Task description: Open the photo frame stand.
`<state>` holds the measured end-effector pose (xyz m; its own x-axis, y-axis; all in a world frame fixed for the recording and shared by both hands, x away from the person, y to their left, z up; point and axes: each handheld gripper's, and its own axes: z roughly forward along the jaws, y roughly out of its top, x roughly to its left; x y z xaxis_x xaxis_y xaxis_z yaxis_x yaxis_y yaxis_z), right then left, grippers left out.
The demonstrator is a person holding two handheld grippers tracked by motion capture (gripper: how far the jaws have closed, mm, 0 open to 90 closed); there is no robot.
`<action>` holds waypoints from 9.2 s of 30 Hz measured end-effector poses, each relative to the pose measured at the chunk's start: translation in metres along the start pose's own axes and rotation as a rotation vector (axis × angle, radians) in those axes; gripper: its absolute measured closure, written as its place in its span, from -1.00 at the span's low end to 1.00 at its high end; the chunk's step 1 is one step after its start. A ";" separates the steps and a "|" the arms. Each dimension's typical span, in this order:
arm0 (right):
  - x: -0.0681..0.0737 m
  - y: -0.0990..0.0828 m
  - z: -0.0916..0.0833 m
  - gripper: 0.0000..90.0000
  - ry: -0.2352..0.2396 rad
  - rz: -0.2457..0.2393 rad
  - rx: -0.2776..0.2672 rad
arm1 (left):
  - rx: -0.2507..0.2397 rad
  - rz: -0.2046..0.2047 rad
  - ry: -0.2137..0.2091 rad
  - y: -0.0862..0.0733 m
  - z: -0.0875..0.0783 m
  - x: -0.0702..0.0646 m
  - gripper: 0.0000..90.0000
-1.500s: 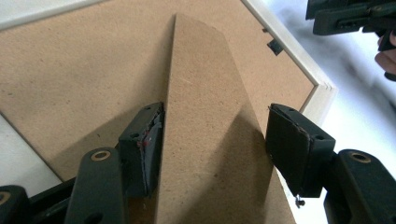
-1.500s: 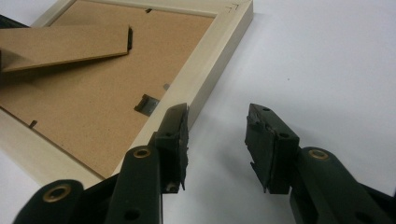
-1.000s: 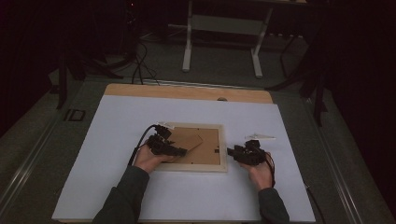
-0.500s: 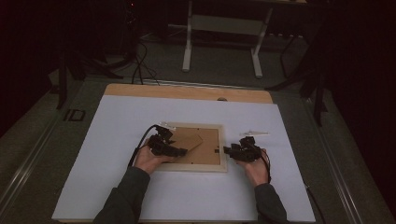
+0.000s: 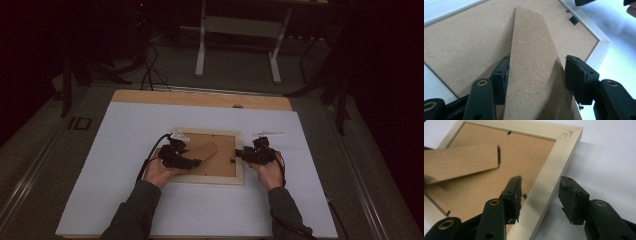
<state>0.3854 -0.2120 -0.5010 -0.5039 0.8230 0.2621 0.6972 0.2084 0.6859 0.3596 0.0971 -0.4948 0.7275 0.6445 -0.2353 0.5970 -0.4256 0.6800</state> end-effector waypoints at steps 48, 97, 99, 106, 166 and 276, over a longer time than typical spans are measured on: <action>-0.024 0.021 -0.010 0.30 0.177 0.171 -0.059 | -0.075 0.111 0.002 -0.001 -0.020 -0.017 -0.02; -0.004 0.039 -0.033 0.35 0.072 0.049 -0.151 | -0.055 0.011 -0.030 0.016 -0.028 -0.005 0.47; -0.003 0.040 -0.035 0.35 0.065 0.041 -0.155 | -0.058 0.012 -0.025 0.017 -0.028 -0.006 0.48; 0.000 0.045 -0.040 0.37 0.043 0.012 -0.174 | -0.058 0.018 -0.004 0.021 -0.028 -0.007 0.50; 0.025 0.066 -0.048 0.35 -0.076 -0.122 -0.226 | -0.120 0.010 0.171 0.037 -0.022 -0.025 0.65; 0.043 0.028 -0.064 0.28 -0.044 -0.229 -0.291 | -0.082 0.054 0.183 0.006 0.001 -0.035 0.70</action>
<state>0.3504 -0.2045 -0.4272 -0.6028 0.7961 0.0545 0.3915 0.2355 0.8895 0.3382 0.0714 -0.4829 0.6797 0.7300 -0.0717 0.5236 -0.4144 0.7444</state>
